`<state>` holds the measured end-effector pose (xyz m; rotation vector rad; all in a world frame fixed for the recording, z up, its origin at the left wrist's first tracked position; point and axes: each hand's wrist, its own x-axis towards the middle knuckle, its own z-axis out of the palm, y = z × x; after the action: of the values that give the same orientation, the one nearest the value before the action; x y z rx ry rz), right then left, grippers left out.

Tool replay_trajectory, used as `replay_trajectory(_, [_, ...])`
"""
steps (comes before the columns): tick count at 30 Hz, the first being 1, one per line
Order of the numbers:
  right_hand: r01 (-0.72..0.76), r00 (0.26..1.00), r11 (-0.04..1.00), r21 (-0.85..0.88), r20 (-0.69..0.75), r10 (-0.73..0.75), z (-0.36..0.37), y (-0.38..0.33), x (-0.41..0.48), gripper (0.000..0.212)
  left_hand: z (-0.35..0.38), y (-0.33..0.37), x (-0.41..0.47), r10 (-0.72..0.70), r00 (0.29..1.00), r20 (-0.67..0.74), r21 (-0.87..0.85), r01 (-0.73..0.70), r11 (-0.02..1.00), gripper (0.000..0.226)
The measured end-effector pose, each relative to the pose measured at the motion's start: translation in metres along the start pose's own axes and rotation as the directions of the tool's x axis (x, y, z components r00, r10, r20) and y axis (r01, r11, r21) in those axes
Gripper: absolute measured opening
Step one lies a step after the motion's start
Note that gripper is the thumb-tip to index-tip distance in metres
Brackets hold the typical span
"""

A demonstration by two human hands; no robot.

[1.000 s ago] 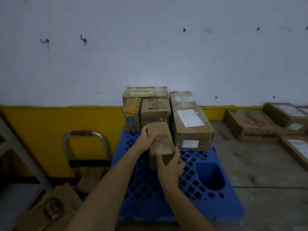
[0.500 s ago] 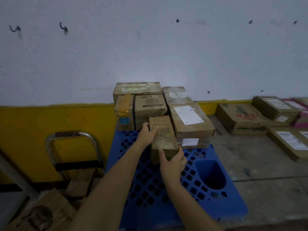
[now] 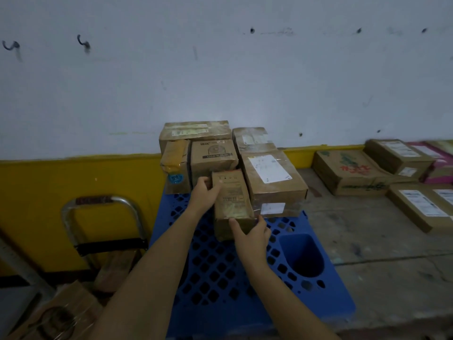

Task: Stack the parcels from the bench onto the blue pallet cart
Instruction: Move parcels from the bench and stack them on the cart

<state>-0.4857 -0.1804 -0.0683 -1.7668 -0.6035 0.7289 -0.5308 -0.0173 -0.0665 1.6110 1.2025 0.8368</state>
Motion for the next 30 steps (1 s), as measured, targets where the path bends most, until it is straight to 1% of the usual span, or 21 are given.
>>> replay_trajectory(3, [0.012,1.0,1.0,0.003,0.003,-0.012,-0.018,0.0,0.0,0.085,-0.007,0.018,0.001,0.078,0.991,-0.109,0.127,-0.064,0.99,0.049])
replay_trajectory(5, [0.022,1.0,1.0,0.004,0.002,-0.022,-0.037,0.0,0.001,0.085,-0.007,0.037,0.0,0.147,0.974,-0.174,0.213,-0.108,0.971,0.046])
replay_trajectory(7, [0.048,0.999,0.999,-0.004,-0.006,-0.048,-0.06,-0.002,0.007,0.084,0.001,0.061,-0.007,0.211,0.956,-0.203,0.256,-0.156,0.954,0.042])
replay_trajectory(9, [0.087,0.996,0.995,-0.055,-0.003,-0.087,-0.09,-0.004,0.017,0.083,0.019,0.088,-0.018,0.263,0.942,-0.207,0.304,-0.193,0.933,0.039])
replay_trajectory(12, [0.199,0.98,0.965,-0.17,0.039,-0.195,-0.143,-0.007,0.037,0.081,0.065,0.126,-0.038,0.348,0.926,-0.148,0.308,-0.291,0.906,0.031])
replay_trajectory(16, [0.284,0.959,0.896,-0.341,0.094,-0.267,-0.229,-0.01,0.069,0.079,0.138,0.161,-0.06,0.408,0.912,-0.05,0.321,-0.372,0.871,0.044])
replay_trajectory(19, [0.309,0.951,0.861,-0.404,0.106,-0.292,-0.297,-0.007,0.093,0.077,0.194,0.177,-0.069,0.409,0.913,0.001,0.31,-0.389,0.867,0.046])
replay_trajectory(21, [0.298,0.953,0.846,-0.443,0.086,-0.291,-0.338,-0.003,0.108,0.075,0.229,0.184,-0.072,0.389,0.92,0.049,0.301,-0.385,0.873,0.049])
replay_trajectory(24, [0.255,0.962,0.839,-0.48,0.036,-0.271,-0.393,0.003,0.128,0.074,0.282,0.195,-0.07,0.356,0.924,0.142,0.355,-0.383,0.853,0.051])
replay_trajectory(27, [0.213,0.971,0.864,-0.455,0.003,-0.238,-0.44,0.013,0.151,0.074,0.334,0.208,-0.061,0.309,0.922,0.234,0.378,-0.379,0.844,0.053])
replay_trajectory(30, [0.158,0.977,0.878,-0.452,-0.059,-0.206,-0.479,0.023,0.181,0.071,0.383,0.22,-0.049,0.281,0.919,0.277,0.387,-0.375,0.843,0.055])
